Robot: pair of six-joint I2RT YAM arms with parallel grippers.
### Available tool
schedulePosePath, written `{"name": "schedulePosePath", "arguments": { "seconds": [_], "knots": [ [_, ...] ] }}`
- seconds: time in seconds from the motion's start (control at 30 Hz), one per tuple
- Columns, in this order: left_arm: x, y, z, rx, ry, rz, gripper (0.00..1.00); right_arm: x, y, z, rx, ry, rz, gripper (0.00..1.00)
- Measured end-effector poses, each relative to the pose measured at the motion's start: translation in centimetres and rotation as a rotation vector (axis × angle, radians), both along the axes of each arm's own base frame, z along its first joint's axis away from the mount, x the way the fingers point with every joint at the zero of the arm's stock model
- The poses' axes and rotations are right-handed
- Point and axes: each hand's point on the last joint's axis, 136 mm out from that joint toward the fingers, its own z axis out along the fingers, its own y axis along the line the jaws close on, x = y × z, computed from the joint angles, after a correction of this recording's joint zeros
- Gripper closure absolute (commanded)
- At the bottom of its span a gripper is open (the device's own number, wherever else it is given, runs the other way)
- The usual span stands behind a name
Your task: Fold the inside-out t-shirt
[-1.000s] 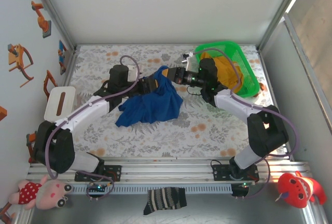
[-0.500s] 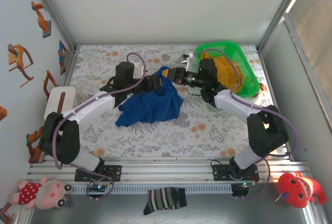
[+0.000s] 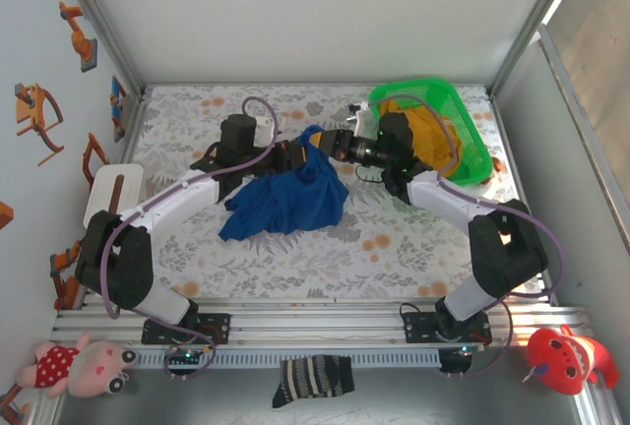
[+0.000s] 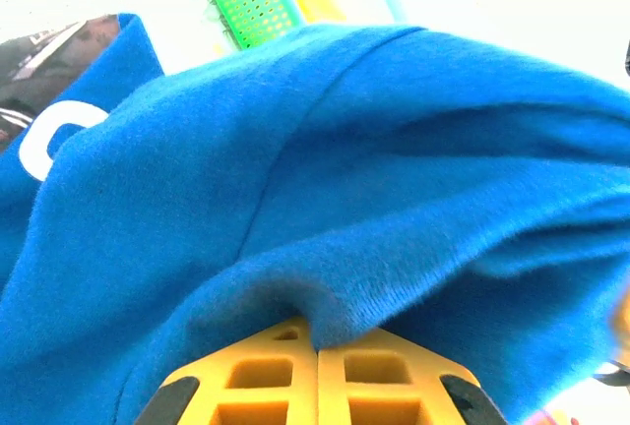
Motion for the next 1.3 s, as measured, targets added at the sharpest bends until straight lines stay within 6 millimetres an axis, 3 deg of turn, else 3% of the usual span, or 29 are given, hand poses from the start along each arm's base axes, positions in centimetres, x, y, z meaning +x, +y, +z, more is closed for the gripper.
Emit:
{"name": "schedulePosePath", "arguments": {
  "seconds": [0.13, 0.23, 0.27, 0.3, 0.37, 0.5, 0.67, 0.7, 0.8, 0.9, 1.1, 1.3],
  "knots": [
    [-0.8, 0.5, 2.3, -0.021, -0.022, -0.003, 1.00, 1.6, -0.9, -1.6, -0.017, 0.027, -0.049, 1.00],
    [-1.6, 1.1, 5.2, -0.073, -0.053, -0.009, 1.00, 3.1, -1.3, -4.0, -0.045, 0.074, -0.083, 1.00],
    [-1.8, 1.4, 6.3, -0.096, -0.060, -0.007, 1.00, 3.5, -1.3, -5.0, -0.055, 0.093, -0.089, 0.94],
    [-1.9, 1.6, 7.0, -0.115, -0.064, -0.004, 1.00, 3.8, -1.2, -5.8, -0.063, 0.107, -0.090, 0.80],
    [-2.0, 2.0, 8.4, -0.163, -0.064, -0.002, 1.00, 4.5, -1.1, -7.2, -0.088, 0.139, -0.109, 0.63],
    [-1.5, 2.6, 11.6, -0.290, -0.071, 0.008, 1.00, 5.2, -2.1, -9.3, -0.169, 0.183, -0.171, 0.56],
    [-0.4, 3.6, 13.0, -0.383, -0.058, 0.031, 1.00, 3.5, -4.3, -8.3, -0.253, 0.157, -0.233, 0.52],
    [-0.3, 3.6, 12.9, -0.383, -0.053, 0.035, 1.00, 3.0, -4.7, -7.7, -0.265, 0.143, -0.239, 0.51],
    [0.0, 3.6, 11.9, -0.364, -0.025, 0.044, 0.87, 1.8, -5.4, -5.9, -0.316, 0.089, -0.260, 0.50],
    [0.3, 3.8, 10.2, -0.328, 0.005, 0.069, 0.79, 1.2, -4.7, -6.0, -0.401, 0.066, -0.249, 0.50],
    [0.8, 5.4, 4.5, -0.193, 0.094, 0.183, 0.75, 2.1, -1.5, -9.7, -0.577, 0.080, -0.176, 0.50],
    [0.2, 6.7, -0.1, -0.088, 0.168, 0.243, 0.69, 2.9, -0.9, -13.2, -0.690, 0.118, -0.140, 0.52]
  ]
}}
